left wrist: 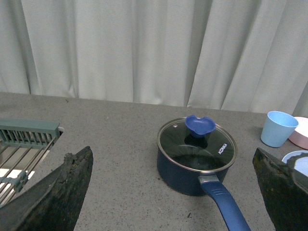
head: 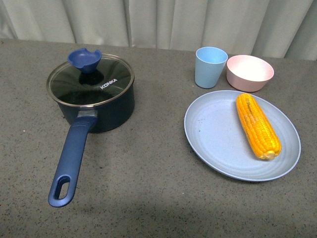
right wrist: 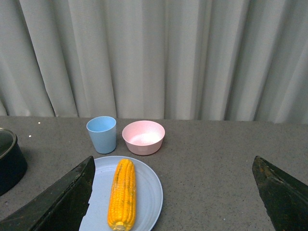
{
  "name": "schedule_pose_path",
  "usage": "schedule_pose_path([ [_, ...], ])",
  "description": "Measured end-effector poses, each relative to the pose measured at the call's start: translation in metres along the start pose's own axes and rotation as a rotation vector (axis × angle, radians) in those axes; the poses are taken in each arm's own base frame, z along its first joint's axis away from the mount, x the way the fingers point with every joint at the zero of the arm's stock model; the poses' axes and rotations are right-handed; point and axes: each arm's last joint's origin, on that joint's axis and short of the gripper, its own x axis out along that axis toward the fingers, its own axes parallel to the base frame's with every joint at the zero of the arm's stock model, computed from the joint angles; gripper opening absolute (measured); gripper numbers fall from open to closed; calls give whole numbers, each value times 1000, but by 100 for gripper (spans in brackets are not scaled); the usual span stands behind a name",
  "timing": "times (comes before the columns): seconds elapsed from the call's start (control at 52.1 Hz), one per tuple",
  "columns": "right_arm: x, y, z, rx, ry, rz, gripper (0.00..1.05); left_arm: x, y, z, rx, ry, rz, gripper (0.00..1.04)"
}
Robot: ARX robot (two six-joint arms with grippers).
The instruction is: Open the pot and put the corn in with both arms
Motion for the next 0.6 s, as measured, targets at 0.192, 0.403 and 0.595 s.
schedule_pose_path([
  [0.192, 0, 0, 0, 0, 0, 0, 96, 0, 0, 0, 0, 0, 0, 98],
  [0.403, 0, 0, 0, 0, 0, 0, 96, 0, 0, 0, 0, 0, 0, 98],
  [0.595, 0, 0, 0, 0, 0, 0, 96, 0, 0, 0, 0, 0, 0, 98],
])
